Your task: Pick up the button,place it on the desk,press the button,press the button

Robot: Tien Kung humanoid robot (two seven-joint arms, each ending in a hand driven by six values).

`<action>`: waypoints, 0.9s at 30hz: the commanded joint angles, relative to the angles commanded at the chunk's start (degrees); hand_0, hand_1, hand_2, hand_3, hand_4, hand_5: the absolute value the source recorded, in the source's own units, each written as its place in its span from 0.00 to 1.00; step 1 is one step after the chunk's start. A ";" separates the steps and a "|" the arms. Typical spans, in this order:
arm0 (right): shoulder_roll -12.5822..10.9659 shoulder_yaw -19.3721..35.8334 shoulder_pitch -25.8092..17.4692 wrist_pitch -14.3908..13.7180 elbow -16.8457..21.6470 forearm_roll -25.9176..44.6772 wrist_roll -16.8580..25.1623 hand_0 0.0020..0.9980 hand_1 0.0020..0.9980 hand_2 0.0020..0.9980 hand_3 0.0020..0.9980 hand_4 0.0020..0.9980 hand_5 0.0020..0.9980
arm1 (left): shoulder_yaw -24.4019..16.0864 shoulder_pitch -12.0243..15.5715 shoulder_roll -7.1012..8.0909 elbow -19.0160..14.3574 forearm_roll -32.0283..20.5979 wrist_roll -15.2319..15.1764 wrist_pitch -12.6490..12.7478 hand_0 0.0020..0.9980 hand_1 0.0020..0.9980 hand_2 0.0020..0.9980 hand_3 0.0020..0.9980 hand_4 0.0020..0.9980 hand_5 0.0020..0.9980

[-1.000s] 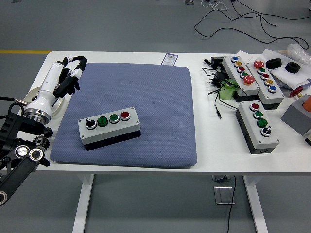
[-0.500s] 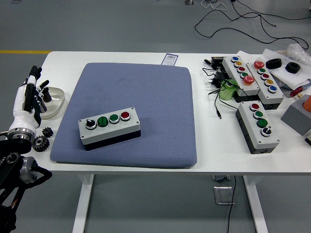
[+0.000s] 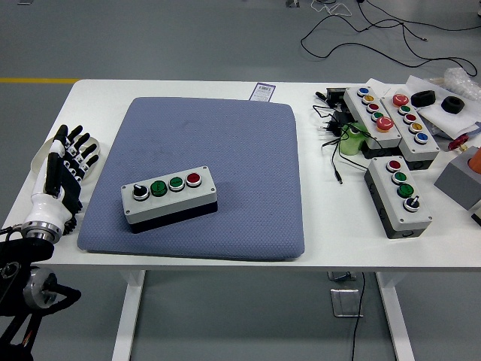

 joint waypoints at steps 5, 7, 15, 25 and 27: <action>0.05 -0.85 0.33 -0.09 0.00 0.86 0.21 0.67 0.66 0.68 0.62 0.31 0.17 | -0.81 0.58 -0.43 -0.13 0.85 -1.03 -0.17 0.84 0.87 0.91 0.91 0.68 1.00; 0.04 -0.83 0.47 -0.10 0.00 0.75 0.34 0.67 0.66 0.68 0.62 0.31 0.17 | -1.08 0.45 -0.42 -0.03 0.90 -1.14 -1.14 0.84 0.86 0.90 0.90 0.68 1.00; -0.17 -0.39 1.41 -0.21 0.00 -0.13 0.83 0.67 0.66 0.68 0.62 0.31 0.17 | -1.73 1.02 -0.12 -0.31 -1.37 -2.50 -2.93 0.83 0.85 0.89 0.88 0.68 1.00; -0.26 -0.14 1.85 -0.21 0.00 -0.54 0.95 0.67 0.66 0.68 0.62 0.31 0.17 | -1.74 0.16 0.39 -0.67 -0.85 -2.87 -5.38 0.83 0.85 0.88 0.87 0.68 1.00; -0.25 -0.19 1.82 -0.16 0.00 -0.65 0.94 0.67 0.66 0.68 0.62 0.31 0.17 | -1.69 -0.17 0.20 -0.74 -0.58 -2.83 -5.37 0.83 0.85 0.88 0.87 0.68 1.00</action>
